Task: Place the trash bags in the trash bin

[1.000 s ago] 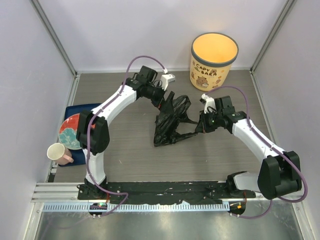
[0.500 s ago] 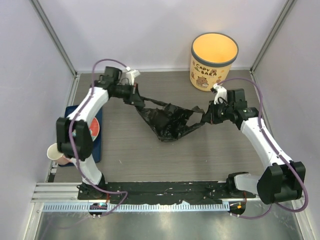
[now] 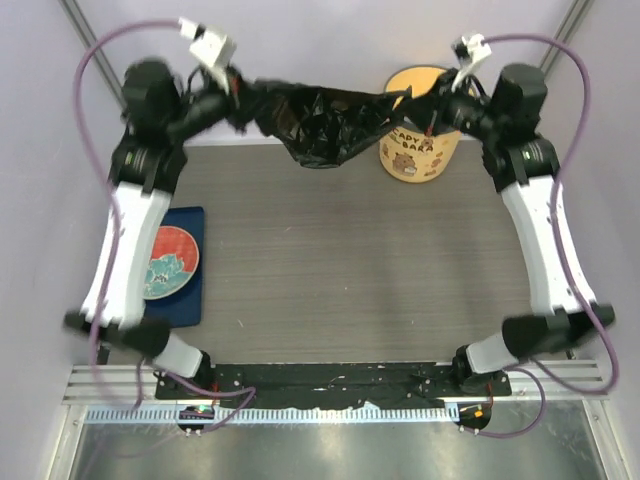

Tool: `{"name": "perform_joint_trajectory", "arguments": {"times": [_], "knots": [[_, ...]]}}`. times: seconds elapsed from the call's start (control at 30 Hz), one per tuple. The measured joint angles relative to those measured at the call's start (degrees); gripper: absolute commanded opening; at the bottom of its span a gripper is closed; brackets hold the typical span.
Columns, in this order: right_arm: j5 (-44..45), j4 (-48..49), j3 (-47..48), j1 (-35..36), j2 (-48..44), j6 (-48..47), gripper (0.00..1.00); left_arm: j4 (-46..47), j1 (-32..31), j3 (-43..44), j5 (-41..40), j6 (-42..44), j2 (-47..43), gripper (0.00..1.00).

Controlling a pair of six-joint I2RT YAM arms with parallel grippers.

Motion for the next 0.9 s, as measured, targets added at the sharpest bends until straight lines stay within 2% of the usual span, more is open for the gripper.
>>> {"name": "perform_joint_trajectory", "arguments": {"times": [0.03,0.07,0.13,0.2,0.3,0.4,0.47,0.53,0.57,0.7,0.73,0.77,0.8,0.83,0.87,0.9], "knots": [[0.11,1.49,-3.67,0.87,-4.46,-0.42,0.01,1.53,-0.61,-7.5,-0.96,0.81,-6.4,0.0],[0.79,1.38,-7.85,2.21,-9.25,-2.12,0.01,4.26,-2.78,-19.04,-2.93,3.02,-15.93,0.0],[2.78,1.16,-17.38,6.01,-16.24,-6.4,0.01,4.28,-7.61,-32.89,-4.83,6.16,-26.38,0.0],[3.78,-1.97,-26.25,10.1,-20.11,-11.54,0.01,1.92,-11.93,-43.39,-4.5,8.11,-31.28,0.0],[7.52,-7.13,-36.76,11.02,-14.14,-17.86,0.01,-1.55,-11.78,-57.88,-6.1,9.57,-25.75,0.0],[10.27,-17.11,-41.24,11.06,-0.22,-21.68,0.01,-10.49,-11.17,-65.83,-8.44,10.32,-12.98,0.0],[9.81,-23.96,-39.36,11.28,4.68,-22.14,0.01,-19.28,-10.01,-62.77,-7.5,10.38,-7.26,0.0],[8.13,-31.67,-26.53,10.99,8.0,-20.72,0.01,-26.16,-8.28,-48.89,-4.24,7.96,-2.29,0.0],[7.1,-31.45,-19.5,10.82,9.29,-19.21,0.01,-25.92,-6.54,-39.6,-2.12,5.4,0.42,0.0],[1.9,-19.78,21.4,4.7,17.42,-5.66,0.01,-11.56,3.02,-1.9,0.87,-7.93,9.88,0.0],[1.57,-17.55,28.85,3.26,18.29,-3.65,0.01,-5.86,4.72,2.97,0.74,-9.84,10.32,0.0],[0.87,-11.89,32.15,1.68,17.55,-1.66,0.01,4.39,6.73,2.67,0.5,-11.39,7.23,0.0],[0.48,-6.56,28.5,0.22,12.44,-0.42,0.01,12.17,8.09,-3.87,0.33,-12.31,0.0,0.0],[0.31,-2.38,20.5,0.28,4.98,0.33,0.01,15.28,8.02,-9.57,0.52,-11.41,-6.38,0.0],[0.94,1.6,9.9,2.43,-3.87,-0.48,0.0,20.65,6.67,-20.04,0.98,-8.81,-16.57,0.0],[1.64,4.63,-1.99,6.54,-12.2,-2.73,0.01,21.55,2.75,-26.14,1.62,-6.69,-22.43,0.0]]}}
